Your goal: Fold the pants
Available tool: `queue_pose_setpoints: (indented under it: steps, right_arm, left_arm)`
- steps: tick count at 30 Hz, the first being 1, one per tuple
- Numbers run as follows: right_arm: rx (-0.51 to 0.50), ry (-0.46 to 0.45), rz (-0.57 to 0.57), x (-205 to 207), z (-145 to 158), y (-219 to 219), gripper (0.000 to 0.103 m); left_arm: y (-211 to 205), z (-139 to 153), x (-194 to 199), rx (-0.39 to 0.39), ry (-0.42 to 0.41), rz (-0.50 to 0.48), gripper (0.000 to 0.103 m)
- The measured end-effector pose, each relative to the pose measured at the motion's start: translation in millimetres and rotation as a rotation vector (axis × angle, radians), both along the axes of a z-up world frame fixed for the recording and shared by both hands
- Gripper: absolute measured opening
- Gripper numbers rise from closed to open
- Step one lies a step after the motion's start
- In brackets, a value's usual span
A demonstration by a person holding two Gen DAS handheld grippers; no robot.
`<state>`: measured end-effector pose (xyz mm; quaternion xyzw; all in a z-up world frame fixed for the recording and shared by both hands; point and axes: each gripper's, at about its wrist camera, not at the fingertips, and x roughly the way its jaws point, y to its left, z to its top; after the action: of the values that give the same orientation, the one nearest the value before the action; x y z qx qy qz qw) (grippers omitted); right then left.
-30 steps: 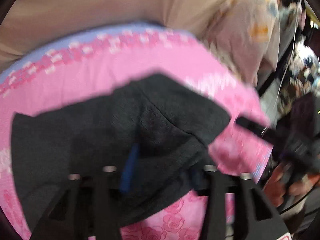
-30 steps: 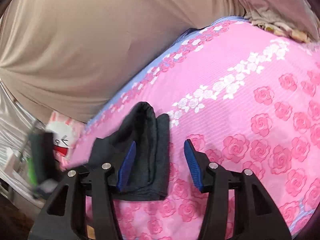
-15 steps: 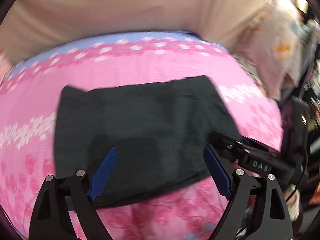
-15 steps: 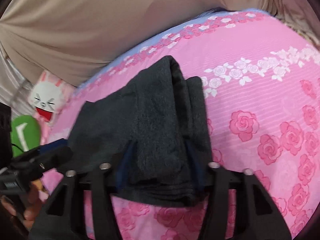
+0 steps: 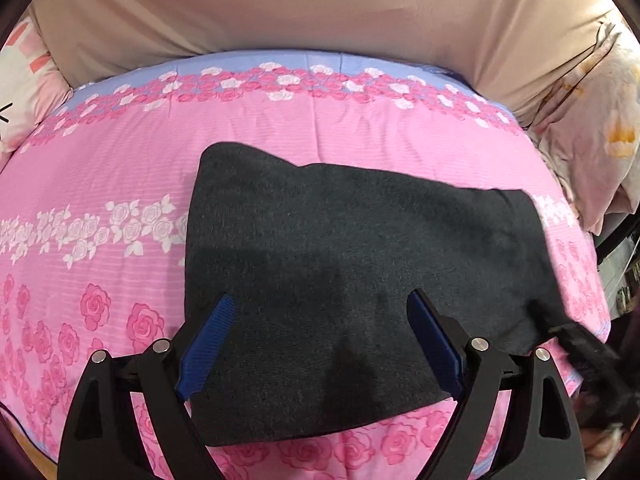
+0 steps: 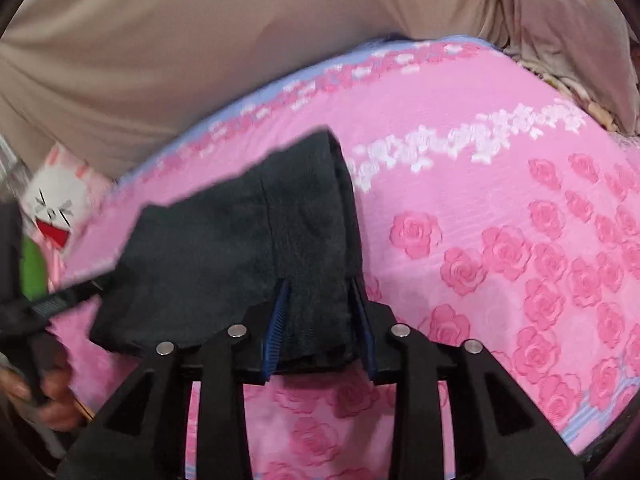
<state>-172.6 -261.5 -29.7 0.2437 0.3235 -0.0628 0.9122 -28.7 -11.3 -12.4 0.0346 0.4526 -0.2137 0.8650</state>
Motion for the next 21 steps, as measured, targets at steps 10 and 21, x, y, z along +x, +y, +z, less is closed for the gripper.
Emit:
queue_pose_setpoints:
  steps: [10,21]
  right_arm:
    - [-0.106,-0.028,0.171,91.3,40.6,19.3,0.02]
    - [0.022,-0.03,0.015,23.4,18.1,-19.3,0.055]
  left_arm:
    - [-5.0,-13.2,1.6,0.046,-0.021,0.003,0.085]
    - [73.3,1.3,5.2,-0.173,-0.012,0.085,0.087]
